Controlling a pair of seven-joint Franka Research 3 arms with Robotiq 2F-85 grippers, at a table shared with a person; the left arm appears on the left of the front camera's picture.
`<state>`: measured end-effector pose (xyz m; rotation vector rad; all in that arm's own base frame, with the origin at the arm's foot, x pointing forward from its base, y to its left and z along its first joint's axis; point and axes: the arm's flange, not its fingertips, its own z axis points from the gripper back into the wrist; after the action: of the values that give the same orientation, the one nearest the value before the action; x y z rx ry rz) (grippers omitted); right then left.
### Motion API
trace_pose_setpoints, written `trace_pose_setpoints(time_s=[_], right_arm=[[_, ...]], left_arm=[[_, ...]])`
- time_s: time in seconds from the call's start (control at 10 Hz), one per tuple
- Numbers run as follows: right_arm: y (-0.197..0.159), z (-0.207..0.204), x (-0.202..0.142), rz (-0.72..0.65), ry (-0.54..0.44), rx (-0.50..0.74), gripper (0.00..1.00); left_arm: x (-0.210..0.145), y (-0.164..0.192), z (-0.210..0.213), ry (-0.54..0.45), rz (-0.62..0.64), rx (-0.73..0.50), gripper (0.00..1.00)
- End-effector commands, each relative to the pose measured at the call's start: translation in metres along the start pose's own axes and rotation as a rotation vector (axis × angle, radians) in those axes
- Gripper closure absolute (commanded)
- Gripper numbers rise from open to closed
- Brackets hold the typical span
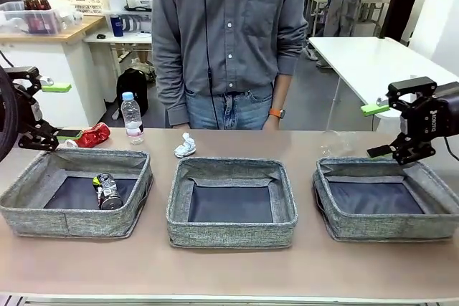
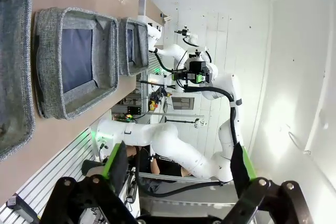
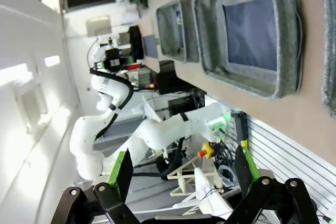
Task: Sort the waste into the appropriate baskets.
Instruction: Pick up the waste item pointed out by the person.
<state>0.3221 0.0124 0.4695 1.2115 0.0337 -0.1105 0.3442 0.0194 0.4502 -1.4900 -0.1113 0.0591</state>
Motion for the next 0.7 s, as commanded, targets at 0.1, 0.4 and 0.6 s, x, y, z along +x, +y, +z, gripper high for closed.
trace_pose_setpoints(time_s=[0.1,0.4,0.6], right_arm=[[0.0052,0.0011,-0.0006,-0.018,0.002,0.008,0.00],[0.0052,0.0011,-0.0006,-0.018,0.002,0.008,0.00],[0.0052,0.0011,-0.0006,-0.018,0.002,0.008,0.00]], left_arm=[[0.0000,-0.0026,-0.0021,-0.003,-0.016,-0.020,0.00],[0.0000,-0.0026,-0.0021,-0.003,-0.016,-0.020,0.00],[0.0000,-0.0026,-0.0021,-0.003,-0.016,-0.020,0.00]])
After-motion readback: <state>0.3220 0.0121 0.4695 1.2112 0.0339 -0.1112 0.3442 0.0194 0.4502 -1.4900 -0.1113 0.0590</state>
